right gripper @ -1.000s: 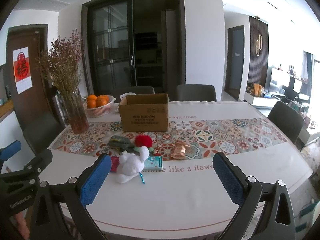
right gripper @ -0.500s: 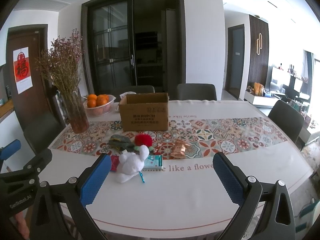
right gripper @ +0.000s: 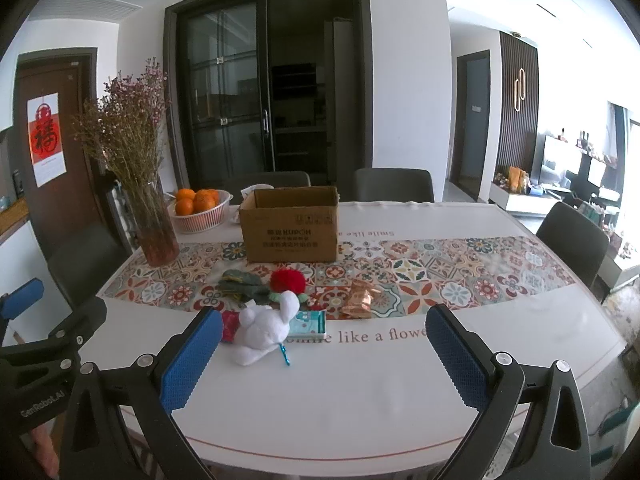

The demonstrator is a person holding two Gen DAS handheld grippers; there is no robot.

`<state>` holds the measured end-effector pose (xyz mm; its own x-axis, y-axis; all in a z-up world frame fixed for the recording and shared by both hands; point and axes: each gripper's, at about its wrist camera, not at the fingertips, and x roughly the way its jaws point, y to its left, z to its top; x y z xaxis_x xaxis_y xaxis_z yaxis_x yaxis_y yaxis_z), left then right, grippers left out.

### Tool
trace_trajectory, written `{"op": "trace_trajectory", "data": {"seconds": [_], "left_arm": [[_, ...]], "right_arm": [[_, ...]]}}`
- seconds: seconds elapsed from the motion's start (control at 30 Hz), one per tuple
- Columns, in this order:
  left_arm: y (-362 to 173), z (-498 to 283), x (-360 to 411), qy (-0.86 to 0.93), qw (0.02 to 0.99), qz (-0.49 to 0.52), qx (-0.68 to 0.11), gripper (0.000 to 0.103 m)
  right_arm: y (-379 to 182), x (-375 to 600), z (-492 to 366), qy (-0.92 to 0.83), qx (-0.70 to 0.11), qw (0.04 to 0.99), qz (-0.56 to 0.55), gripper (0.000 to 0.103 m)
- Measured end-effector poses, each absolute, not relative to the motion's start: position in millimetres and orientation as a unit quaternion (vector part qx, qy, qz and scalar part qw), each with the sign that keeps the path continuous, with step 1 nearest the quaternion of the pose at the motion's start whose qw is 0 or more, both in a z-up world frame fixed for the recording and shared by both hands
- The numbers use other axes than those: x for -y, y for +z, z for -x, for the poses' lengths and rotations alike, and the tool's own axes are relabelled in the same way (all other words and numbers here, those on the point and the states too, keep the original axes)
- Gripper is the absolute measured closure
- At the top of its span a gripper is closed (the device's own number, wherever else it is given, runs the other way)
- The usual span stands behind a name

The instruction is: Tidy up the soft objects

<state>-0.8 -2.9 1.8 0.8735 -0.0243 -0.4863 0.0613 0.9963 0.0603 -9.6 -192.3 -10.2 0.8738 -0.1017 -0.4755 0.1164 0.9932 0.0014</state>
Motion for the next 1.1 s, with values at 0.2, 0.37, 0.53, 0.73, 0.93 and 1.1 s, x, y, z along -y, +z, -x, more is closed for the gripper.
{"op": "trace_trajectory", "data": {"seconds": [0.2, 0.37, 0.53, 0.73, 0.93, 1.1], "left_arm": [[2.2, 1.7, 3.6, -0.025, 0.967, -0.037, -0.251, 0.000], [0.5, -0.5, 4.5, -0.027, 0.966, -0.038, -0.253, 0.000], [0.4, -0.5, 4.9, -0.028, 0.966, -0.038, -0.253, 0.000], [-0.1, -4.7, 6.3, -0.032, 0.965, -0.038, -0.256, 0.000], [-1.5, -9.6, 6.7, -0.032, 0.964, -0.037, -0.261, 0.000], [-10.0, -18.8, 2.5, -0.031, 0.960, -0.032, -0.276, 0.000]], "right_arm": [[-10.0, 192.9, 9.6, -0.057, -0.245, 0.968, -0.015, 0.000], [-10.3, 192.5, 10.2, -0.057, -0.244, 0.968, -0.015, 0.001], [-10.0, 193.6, 10.2, -0.057, -0.245, 0.968, -0.015, 0.000], [-9.8, 193.1, 9.8, -0.057, -0.246, 0.967, -0.017, 0.000], [-9.8, 194.0, 9.1, -0.057, -0.247, 0.967, -0.017, 0.000], [-11.5, 193.4, 2.4, -0.054, -0.255, 0.965, -0.017, 0.000]]}}
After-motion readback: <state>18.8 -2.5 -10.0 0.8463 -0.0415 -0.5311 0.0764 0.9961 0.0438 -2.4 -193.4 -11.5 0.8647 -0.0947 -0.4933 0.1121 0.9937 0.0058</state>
